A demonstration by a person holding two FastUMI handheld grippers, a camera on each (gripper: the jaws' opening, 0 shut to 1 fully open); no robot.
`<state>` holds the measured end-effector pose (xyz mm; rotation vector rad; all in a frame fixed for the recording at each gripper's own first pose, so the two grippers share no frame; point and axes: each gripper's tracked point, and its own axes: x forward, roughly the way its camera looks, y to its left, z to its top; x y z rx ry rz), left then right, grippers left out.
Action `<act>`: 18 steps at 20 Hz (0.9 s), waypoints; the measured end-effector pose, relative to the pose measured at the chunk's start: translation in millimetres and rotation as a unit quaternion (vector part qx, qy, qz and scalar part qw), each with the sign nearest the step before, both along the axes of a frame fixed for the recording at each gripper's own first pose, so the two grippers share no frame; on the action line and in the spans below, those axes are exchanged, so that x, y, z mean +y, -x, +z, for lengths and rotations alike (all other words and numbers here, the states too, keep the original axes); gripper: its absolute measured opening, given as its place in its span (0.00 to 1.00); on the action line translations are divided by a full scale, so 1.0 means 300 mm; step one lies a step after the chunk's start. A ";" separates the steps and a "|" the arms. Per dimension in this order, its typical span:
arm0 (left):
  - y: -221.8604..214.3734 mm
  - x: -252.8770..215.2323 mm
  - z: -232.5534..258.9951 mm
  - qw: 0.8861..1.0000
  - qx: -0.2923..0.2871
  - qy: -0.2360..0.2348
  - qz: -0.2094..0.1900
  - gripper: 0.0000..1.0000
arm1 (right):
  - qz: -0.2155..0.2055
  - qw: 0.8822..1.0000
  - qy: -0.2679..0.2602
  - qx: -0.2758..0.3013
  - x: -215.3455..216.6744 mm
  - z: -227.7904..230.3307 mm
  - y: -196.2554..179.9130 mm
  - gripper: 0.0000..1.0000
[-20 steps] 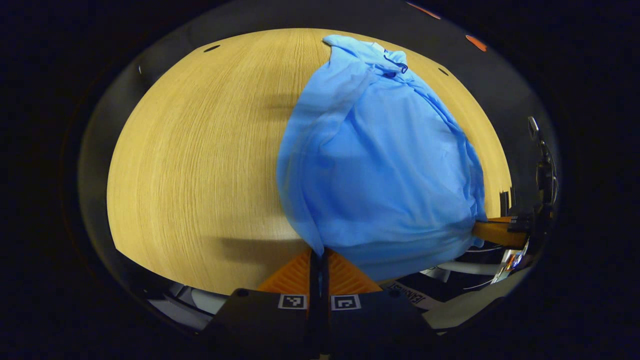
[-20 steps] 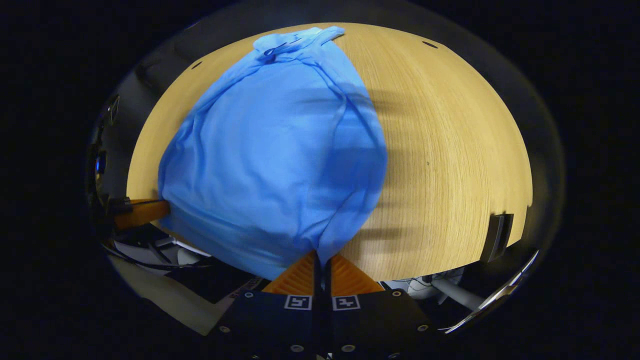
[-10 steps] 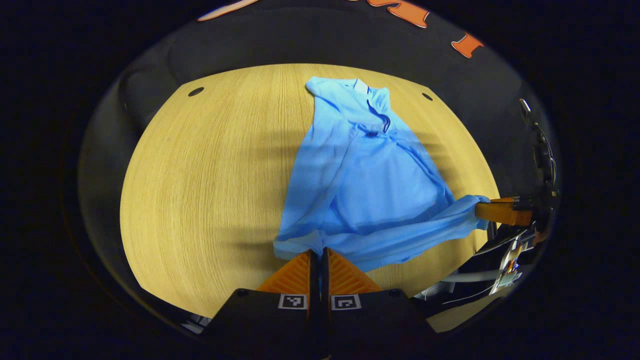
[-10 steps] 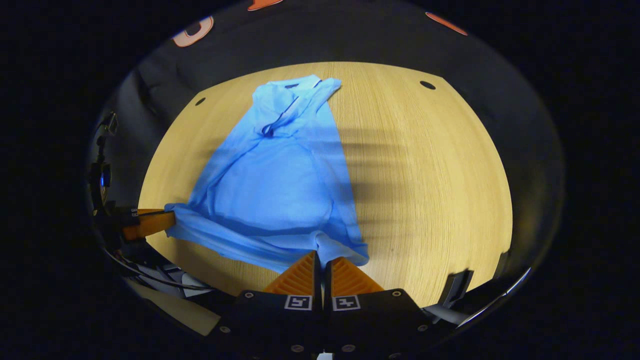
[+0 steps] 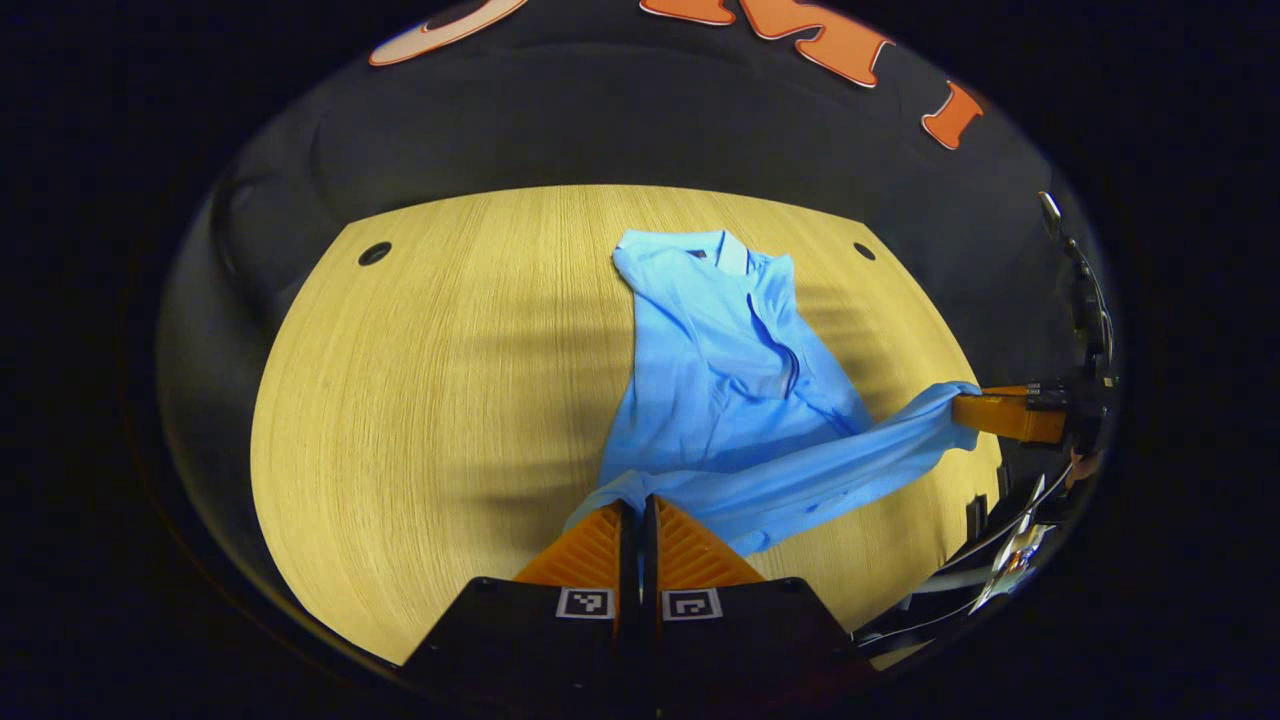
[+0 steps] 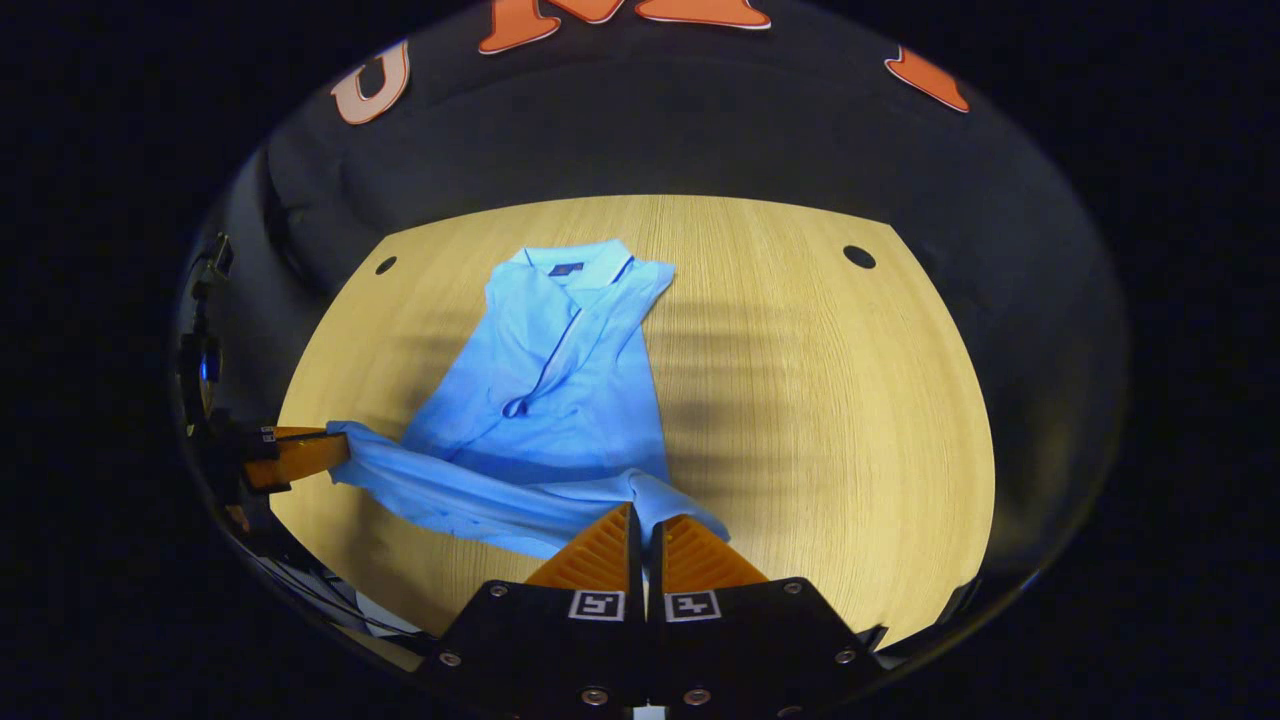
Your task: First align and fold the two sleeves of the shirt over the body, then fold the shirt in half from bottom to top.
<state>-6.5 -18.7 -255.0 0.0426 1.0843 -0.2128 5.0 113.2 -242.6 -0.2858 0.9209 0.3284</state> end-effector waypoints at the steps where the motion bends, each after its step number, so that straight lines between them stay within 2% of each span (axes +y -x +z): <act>1: -0.041 0.001 0.006 1.000 -0.006 -0.001 -0.001 0.05 | 0.000 1.000 -0.003 -0.002 0.014 0.015 -0.032 0.00; 8: -0.281 -0.019 0.017 0.999 -0.031 0.003 0.010 0.04 | -0.007 1.000 -0.022 -0.020 0.103 0.079 -0.260 0.01; 18: -0.623 -0.042 0.015 0.997 -0.065 0.003 0.032 0.04 | -0.024 0.998 -0.052 -0.039 0.212 0.063 -0.592 0.00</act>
